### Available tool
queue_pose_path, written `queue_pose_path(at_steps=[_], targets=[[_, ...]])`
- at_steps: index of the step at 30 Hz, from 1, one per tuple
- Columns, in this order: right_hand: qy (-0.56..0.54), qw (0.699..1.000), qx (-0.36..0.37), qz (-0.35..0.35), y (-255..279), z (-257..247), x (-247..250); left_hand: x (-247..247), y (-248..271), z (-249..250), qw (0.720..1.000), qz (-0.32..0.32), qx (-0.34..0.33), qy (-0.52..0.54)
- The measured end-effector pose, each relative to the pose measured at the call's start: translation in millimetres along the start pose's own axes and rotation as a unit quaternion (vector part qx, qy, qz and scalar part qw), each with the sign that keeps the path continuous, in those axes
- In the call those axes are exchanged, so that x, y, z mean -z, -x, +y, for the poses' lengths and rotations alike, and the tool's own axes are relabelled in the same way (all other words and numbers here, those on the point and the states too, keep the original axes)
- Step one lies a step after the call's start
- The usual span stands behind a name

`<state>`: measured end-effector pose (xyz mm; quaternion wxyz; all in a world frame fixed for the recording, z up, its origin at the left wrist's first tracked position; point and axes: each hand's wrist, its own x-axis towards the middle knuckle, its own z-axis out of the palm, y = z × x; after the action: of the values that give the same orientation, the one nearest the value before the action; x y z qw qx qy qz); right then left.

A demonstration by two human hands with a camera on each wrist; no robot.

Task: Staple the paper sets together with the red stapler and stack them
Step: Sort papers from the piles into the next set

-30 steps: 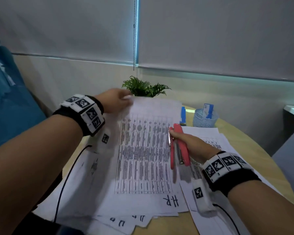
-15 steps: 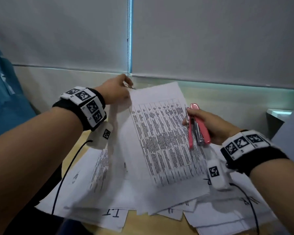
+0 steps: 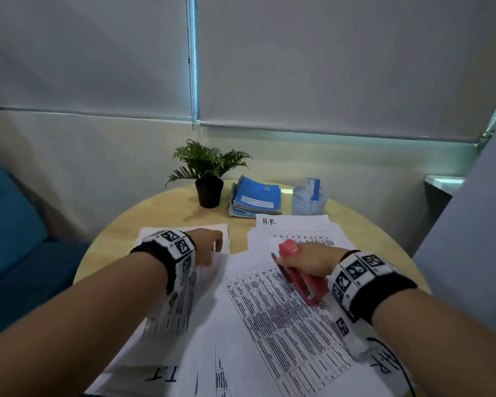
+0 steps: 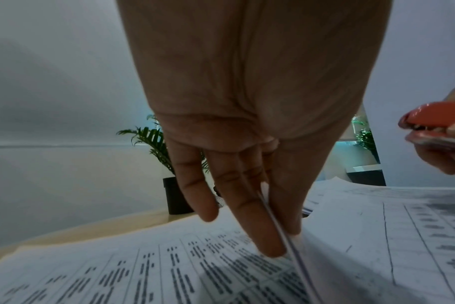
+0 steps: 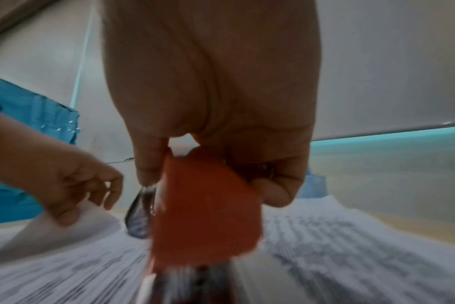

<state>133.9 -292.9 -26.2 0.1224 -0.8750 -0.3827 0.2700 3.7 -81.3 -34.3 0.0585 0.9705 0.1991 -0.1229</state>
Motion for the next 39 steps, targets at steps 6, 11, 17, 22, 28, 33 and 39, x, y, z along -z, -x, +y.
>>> queue_pose_path(at_steps=[6,11,17,22,28,33,39], targets=[[0.115,0.993,0.007,-0.021,-22,-33,-28,-11,-7,-8,1.0,-0.004,0.019,0.008],[0.112,0.993,0.019,0.012,-38,-54,-41,-17,-8,-13,1.0,-0.008,0.016,0.003],[0.156,0.987,0.018,-0.04,-39,-52,-54,-19,-2,-12,0.998,-0.043,-0.039,0.0],[0.148,0.989,0.001,-0.022,-47,-58,-61,-22,4,-20,0.997,-0.044,-0.051,0.035],[0.152,0.988,0.002,-0.002,-52,-68,-63,-23,7,-21,0.996,-0.057,-0.062,0.03],[0.135,0.991,-0.003,0.003,-49,-71,-62,-22,7,-17,0.992,-0.069,-0.1,-0.018],[0.176,0.984,0.004,-0.007,-44,-78,-60,-23,6,-16,0.99,-0.071,-0.115,-0.038]])
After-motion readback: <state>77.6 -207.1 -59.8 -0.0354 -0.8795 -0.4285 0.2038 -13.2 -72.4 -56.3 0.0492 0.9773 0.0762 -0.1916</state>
